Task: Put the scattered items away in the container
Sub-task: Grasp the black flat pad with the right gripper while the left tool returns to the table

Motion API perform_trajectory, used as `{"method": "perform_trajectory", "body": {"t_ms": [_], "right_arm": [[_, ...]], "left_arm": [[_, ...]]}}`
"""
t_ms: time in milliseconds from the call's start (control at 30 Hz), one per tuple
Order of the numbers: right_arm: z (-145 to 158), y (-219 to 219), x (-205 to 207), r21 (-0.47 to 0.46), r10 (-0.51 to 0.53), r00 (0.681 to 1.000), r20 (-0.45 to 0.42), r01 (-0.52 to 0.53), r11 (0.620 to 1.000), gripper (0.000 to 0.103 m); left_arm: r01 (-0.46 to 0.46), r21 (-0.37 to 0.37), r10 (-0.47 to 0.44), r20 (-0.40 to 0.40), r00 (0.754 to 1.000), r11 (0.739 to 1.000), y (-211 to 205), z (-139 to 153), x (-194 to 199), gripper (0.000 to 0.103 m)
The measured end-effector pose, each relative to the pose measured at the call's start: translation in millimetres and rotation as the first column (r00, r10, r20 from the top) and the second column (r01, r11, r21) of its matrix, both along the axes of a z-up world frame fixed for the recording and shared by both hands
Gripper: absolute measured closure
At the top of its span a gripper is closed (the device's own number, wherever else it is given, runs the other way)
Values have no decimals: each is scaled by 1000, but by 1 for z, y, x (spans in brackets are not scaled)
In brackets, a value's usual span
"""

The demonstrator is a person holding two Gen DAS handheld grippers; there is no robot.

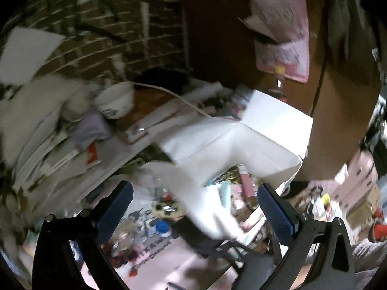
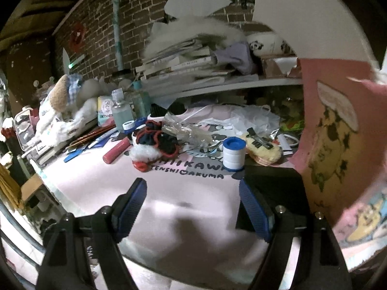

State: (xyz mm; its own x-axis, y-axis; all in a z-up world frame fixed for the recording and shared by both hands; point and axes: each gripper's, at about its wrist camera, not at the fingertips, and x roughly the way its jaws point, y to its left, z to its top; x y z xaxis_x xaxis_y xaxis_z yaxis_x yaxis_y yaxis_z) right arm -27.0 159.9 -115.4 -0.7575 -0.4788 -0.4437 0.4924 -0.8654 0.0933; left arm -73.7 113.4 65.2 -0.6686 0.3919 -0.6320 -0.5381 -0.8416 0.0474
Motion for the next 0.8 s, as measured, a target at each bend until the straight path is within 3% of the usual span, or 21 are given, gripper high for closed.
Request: {"method": "perform_trajectory", "body": {"t_ms": [133, 300, 400, 533, 800], "right_arm": [[0, 0, 17, 10, -82, 993, -88, 83, 997, 26], [0, -4, 29, 28, -158, 973, -167, 164, 986, 27], [-3, -8, 28, 61, -225, 960, -168, 238, 969, 27], [-6, -5, 21, 69, -305, 940, -155, 318, 945, 27], [-2, 14, 22, 81, -393, 908, -145, 406, 910, 27]], "left_arm": [[-93, 62, 96, -43, 994, 994, -41, -16, 13, 0], [-244, 64, 242, 29, 970, 968, -87, -57, 18, 0], [-313, 84, 311, 37, 950, 946, -113, -78, 24, 0], [-327, 166, 319, 73, 945, 930, -138, -95, 34, 0], [-337, 188, 328, 81, 941, 922, -148, -112, 41, 0]]}}
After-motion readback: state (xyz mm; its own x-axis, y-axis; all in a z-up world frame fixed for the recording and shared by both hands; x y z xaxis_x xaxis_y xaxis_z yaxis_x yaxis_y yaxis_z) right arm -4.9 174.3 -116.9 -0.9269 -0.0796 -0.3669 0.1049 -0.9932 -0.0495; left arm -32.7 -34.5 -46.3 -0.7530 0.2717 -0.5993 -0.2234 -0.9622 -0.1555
